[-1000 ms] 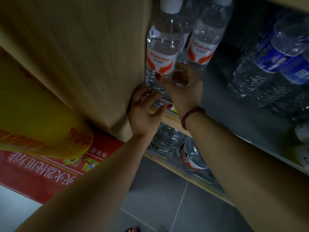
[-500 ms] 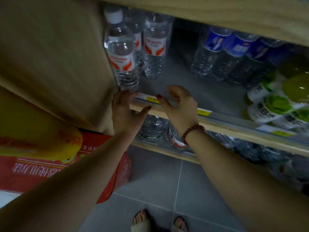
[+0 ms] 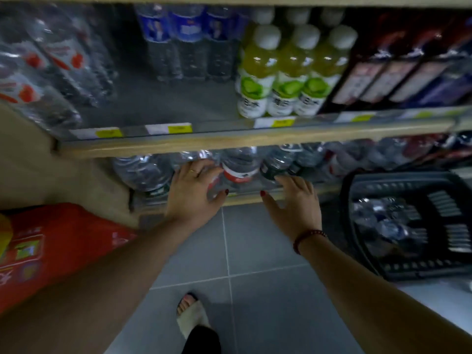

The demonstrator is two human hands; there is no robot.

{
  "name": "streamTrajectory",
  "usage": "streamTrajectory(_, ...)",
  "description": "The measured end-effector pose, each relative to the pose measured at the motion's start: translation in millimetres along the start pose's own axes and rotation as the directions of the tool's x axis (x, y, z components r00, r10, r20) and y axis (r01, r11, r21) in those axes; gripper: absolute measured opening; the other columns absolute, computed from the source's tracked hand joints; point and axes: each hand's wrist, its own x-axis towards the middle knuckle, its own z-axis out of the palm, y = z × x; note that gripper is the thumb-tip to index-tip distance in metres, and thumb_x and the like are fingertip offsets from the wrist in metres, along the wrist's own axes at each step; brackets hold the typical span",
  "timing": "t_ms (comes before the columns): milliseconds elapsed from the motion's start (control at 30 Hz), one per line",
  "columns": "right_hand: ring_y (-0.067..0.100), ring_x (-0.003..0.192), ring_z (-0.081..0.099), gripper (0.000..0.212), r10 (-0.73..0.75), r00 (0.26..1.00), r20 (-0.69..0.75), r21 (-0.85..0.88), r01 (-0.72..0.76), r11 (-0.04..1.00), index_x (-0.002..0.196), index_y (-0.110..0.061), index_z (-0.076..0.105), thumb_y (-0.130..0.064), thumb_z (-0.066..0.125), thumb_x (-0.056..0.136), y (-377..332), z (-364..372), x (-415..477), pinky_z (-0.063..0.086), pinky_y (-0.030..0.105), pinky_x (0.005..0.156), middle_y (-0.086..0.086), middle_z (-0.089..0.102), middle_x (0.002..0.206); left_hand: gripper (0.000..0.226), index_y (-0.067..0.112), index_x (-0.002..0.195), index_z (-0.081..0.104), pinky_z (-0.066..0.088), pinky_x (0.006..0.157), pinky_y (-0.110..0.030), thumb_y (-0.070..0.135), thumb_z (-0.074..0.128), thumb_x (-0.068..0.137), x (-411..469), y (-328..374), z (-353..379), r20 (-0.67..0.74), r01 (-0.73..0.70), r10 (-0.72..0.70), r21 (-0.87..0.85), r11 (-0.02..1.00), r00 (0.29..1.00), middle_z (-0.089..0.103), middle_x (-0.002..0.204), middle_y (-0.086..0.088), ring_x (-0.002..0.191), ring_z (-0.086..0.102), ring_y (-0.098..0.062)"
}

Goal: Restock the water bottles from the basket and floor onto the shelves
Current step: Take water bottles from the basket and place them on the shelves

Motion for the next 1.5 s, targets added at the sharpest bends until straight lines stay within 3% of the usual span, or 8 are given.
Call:
streamTrajectory(200,0.028,0.117,0.046,0.048,0.122,0.992,-0.012,-0.044,-0.122,0.992,0.123,-0.017,0.056,-0.049,0.057,0.087,110.5,-51.4,-77.1,0.041,0.039,0.094,0.004,0.057,0.124,0.051,0.015,0.113,0.068,0.048,0.087,-0.045,0.047,0.054,0.075,-29.7,118.3,56.2,0.16,-0.09,0.089,-0.004,0.996,0.983,0.061,0.116,-0.006,0.108,0.058,-0.033)
streamTrajectory(467,0.026,0.124,0.04,0.051,0.295,0.956,-0.013,-0.069,-0.295,0.953,0.133,-0.022,0.051,-0.048,0.055,0.088,245.9,-122.4,-175.2,0.034,0.036,0.103,0.001,0.052,0.131,0.042,0.011,0.116,0.067,0.041,0.093,-0.042,0.03,0.072,0.079,-68.9,290.3,123.1,0.275,-0.181,0.194,-0.07,0.981,0.942,0.062,0.115,-0.008,0.11,0.056,-0.033)
streamTrajectory(633,0.022,0.129,0.038,0.055,0.358,0.934,0.005,-0.068,-0.357,0.932,0.138,-0.024,0.044,-0.049,0.052,0.09,295.3,-145.8,-206.9,0.032,0.035,0.108,-0.001,0.049,0.136,0.043,0.01,0.122,0.064,0.045,0.095,-0.044,0.028,0.071,0.083,-78.4,356.1,143.7,0.342,-0.163,0.205,-0.149,0.975,0.917,0.061,0.119,-0.007,0.115,0.053,-0.029)
streamTrajectory(900,0.023,0.125,0.04,0.054,0.408,0.913,0.0,-0.023,-0.408,0.913,0.137,-0.023,0.046,-0.047,0.054,0.089,337.8,-156.1,-174.3,0.035,0.035,0.104,0.0,0.052,0.133,0.043,0.011,0.122,0.063,0.043,0.093,-0.04,0.024,0.072,0.082,-53.1,382.4,178.1,0.407,-0.077,0.135,-0.157,0.985,0.904,0.06,0.121,-0.008,0.113,0.054,-0.029)
streamTrajectory(1300,0.023,0.123,0.041,0.05,0.48,0.869,0.122,-0.018,-0.482,0.876,0.132,-0.023,0.051,-0.043,0.06,0.087,422.6,-135.9,-69.7,0.038,0.038,0.103,0.0,0.053,0.131,0.046,0.012,0.123,0.063,0.045,0.092,-0.039,0.026,0.074,0.08,30.2,368.1,253.6,0.534,0.036,0.021,-0.096,0.995,0.845,0.061,0.121,-0.006,0.112,0.057,-0.025)
streamTrajectory(1500,0.025,0.124,0.042,0.051,0.528,0.821,0.218,-0.023,-0.536,0.844,0.132,-0.021,0.05,-0.043,0.059,0.087,473.7,-131.1,-31.6,0.039,0.04,0.104,0.004,0.052,0.132,0.046,0.015,0.126,0.06,0.043,0.093,-0.031,0.028,0.071,0.083,58.5,376.4,285.0,0.547,0.133,-0.063,-0.09,0.987,0.835,0.058,0.125,-0.003,0.116,0.053,-0.022)
